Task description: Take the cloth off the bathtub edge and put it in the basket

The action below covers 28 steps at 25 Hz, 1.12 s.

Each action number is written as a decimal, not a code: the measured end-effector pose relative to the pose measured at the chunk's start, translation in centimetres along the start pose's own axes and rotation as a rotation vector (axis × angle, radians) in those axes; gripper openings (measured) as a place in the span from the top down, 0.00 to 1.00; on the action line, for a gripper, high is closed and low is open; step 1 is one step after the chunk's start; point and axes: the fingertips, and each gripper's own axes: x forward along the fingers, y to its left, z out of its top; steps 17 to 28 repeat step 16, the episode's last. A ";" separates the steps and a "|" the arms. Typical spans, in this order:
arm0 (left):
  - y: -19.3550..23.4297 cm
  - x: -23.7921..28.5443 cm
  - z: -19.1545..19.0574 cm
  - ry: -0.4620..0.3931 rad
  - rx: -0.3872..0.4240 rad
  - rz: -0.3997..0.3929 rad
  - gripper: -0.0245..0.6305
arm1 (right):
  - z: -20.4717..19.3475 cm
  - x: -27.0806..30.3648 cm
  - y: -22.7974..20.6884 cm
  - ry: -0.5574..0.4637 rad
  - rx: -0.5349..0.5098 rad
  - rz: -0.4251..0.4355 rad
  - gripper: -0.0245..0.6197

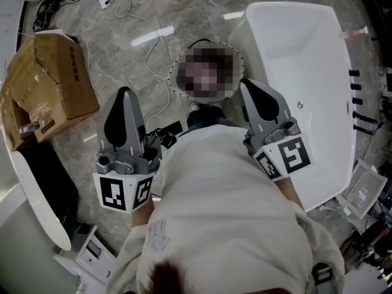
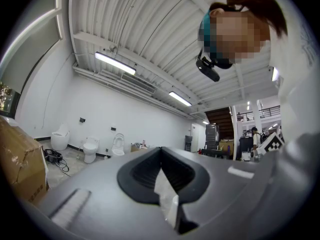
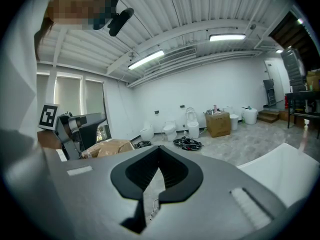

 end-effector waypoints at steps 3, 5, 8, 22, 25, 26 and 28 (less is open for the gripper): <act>-0.1 0.1 0.0 0.002 0.001 0.001 0.94 | 0.2 -0.2 -0.6 -0.006 -0.004 -0.013 0.96; -0.1 0.1 0.0 0.003 0.003 0.003 0.94 | 0.3 -0.3 -0.9 -0.007 -0.006 -0.018 0.96; -0.2 0.1 -0.1 0.007 0.005 0.002 0.94 | 0.0 -0.6 -1.2 -0.003 -0.005 -0.024 0.96; -0.7 0.5 -0.3 0.015 0.011 -0.004 0.94 | -0.4 -1.1 -2.1 0.006 -0.003 -0.037 0.96; -0.7 0.5 -0.3 0.015 0.011 -0.004 0.94 | -0.4 -1.1 -2.1 0.006 -0.003 -0.037 0.96; -0.7 0.5 -0.3 0.015 0.011 -0.004 0.94 | -0.4 -1.1 -2.1 0.006 -0.003 -0.037 0.96; -0.7 0.5 -0.3 0.015 0.011 -0.004 0.94 | -0.4 -1.1 -2.1 0.006 -0.003 -0.037 0.96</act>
